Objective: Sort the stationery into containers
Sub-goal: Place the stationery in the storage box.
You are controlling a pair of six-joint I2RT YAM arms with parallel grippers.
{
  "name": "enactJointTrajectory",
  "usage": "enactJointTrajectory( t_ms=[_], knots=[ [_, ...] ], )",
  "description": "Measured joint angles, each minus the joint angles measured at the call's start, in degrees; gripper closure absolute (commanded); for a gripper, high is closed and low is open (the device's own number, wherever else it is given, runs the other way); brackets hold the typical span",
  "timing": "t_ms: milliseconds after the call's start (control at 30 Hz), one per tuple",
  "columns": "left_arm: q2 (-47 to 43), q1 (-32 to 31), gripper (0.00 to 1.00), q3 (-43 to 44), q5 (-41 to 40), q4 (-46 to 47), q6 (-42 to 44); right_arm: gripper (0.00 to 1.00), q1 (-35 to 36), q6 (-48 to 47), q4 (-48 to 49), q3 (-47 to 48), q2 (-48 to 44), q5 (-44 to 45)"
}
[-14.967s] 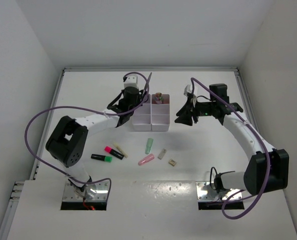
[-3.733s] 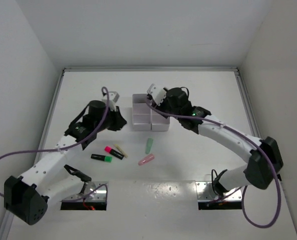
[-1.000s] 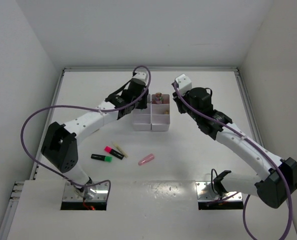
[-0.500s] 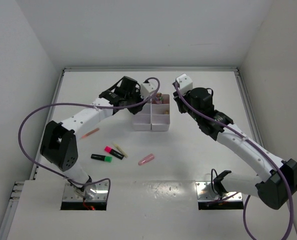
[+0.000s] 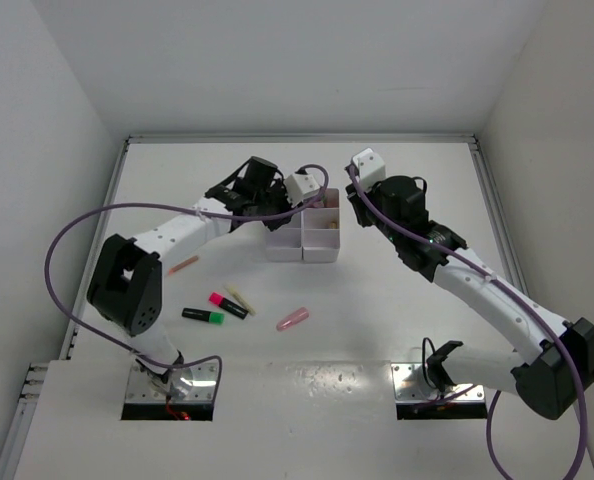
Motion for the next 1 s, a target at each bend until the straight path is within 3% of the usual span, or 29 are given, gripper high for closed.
enactJointTrajectory(
  t_ms=[533,1000],
  knots=[
    [4.6,0.8,0.73,2.1,-1.9,3.5,-0.1,0.72,0.0,-0.2,0.1,-0.1,0.0,0.0],
    [4.6,1.2,0.61,2.1,-4.0,4.7,-1.1,0.71,0.0,-0.2,0.1,-0.1,0.0,0.0]
  ],
)
